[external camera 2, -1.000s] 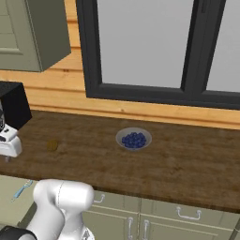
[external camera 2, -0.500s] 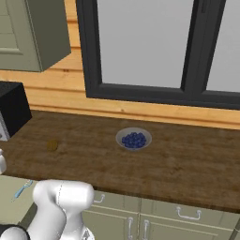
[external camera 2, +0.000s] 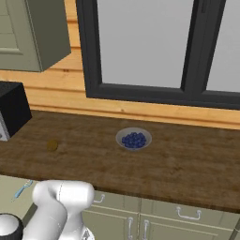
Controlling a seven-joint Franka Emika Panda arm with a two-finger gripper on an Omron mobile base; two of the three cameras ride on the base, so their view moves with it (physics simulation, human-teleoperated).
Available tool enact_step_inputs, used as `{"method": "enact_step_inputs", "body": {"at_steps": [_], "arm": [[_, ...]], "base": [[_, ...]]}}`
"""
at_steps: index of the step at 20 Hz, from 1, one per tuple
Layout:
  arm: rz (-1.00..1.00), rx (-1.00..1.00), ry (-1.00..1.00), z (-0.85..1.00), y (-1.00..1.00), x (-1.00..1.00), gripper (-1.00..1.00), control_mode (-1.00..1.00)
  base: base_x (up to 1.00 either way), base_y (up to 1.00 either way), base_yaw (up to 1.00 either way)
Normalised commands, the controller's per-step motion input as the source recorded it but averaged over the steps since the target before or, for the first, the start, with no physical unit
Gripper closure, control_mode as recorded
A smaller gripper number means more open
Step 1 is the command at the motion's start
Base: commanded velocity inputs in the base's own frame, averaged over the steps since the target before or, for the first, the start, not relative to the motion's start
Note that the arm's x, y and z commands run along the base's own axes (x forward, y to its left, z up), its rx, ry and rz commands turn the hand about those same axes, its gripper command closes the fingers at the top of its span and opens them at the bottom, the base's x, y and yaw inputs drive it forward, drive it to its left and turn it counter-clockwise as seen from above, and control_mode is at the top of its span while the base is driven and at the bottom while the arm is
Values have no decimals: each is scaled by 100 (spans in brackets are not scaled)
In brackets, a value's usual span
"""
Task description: Pick the peeler from the drawer and place it on the counter.
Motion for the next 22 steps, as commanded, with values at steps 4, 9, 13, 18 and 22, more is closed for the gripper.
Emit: {"method": "enact_step_inputs", "body": {"at_steps": [4, 9, 13, 18, 22], "arm": [[0, 0, 4, -48, 25, -20, -100, -100], [0, 0, 2, -47, 28, -6, -100, -100], [0, 0, -2, -58, 3, 0, -100, -100], [0, 0, 1, -34, 21, -5, -100, -100], [0, 0, 1, -12, 18, -35, -100, -100]], "base": [[0, 0, 0], [0, 0, 0], [0, 0, 0], [0, 0, 0], [0, 0, 0]]}}
